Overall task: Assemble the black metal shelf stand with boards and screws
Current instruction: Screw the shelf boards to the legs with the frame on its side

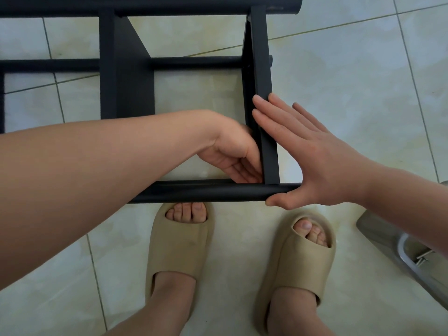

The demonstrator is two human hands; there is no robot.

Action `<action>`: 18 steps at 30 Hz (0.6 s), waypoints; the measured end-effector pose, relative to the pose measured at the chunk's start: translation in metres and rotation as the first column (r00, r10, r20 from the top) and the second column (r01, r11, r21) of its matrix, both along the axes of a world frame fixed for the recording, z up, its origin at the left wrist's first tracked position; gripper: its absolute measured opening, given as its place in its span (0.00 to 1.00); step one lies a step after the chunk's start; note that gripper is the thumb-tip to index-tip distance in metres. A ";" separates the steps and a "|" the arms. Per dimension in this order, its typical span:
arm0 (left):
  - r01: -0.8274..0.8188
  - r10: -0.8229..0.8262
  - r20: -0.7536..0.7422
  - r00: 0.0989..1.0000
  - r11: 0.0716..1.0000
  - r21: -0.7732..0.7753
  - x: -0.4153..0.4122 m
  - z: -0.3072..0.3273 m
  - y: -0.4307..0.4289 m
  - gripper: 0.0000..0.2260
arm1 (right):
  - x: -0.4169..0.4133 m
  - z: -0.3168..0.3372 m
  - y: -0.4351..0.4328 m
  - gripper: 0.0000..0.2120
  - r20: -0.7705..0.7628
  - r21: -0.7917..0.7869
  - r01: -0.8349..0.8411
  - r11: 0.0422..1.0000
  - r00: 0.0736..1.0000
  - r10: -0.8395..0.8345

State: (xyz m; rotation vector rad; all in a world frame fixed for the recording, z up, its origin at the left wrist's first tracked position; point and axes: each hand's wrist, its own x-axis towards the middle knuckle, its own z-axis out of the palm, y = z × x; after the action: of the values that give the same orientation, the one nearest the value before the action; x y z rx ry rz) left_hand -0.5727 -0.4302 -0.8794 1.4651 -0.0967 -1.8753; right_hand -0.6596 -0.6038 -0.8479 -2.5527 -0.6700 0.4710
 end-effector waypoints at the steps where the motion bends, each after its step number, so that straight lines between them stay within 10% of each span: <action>1: 0.000 0.000 0.003 1.000 1.000 0.004 0.001 0.000 -0.001 0.06 | 0.000 0.000 0.000 0.58 0.000 0.000 0.001 1.000 1.000 -0.001; 18: -0.033 0.032 -0.077 0.996 0.999 -0.009 0.000 -0.003 0.006 0.06 | 0.000 0.001 0.001 0.58 -0.009 -0.015 0.000 1.000 1.000 0.000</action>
State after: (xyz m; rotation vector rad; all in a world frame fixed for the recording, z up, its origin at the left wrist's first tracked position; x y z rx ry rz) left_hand -0.5723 -0.4238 -0.8821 1.3777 -0.0449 -1.9001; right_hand -0.6594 -0.6031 -0.8464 -2.5629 -0.6657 0.4885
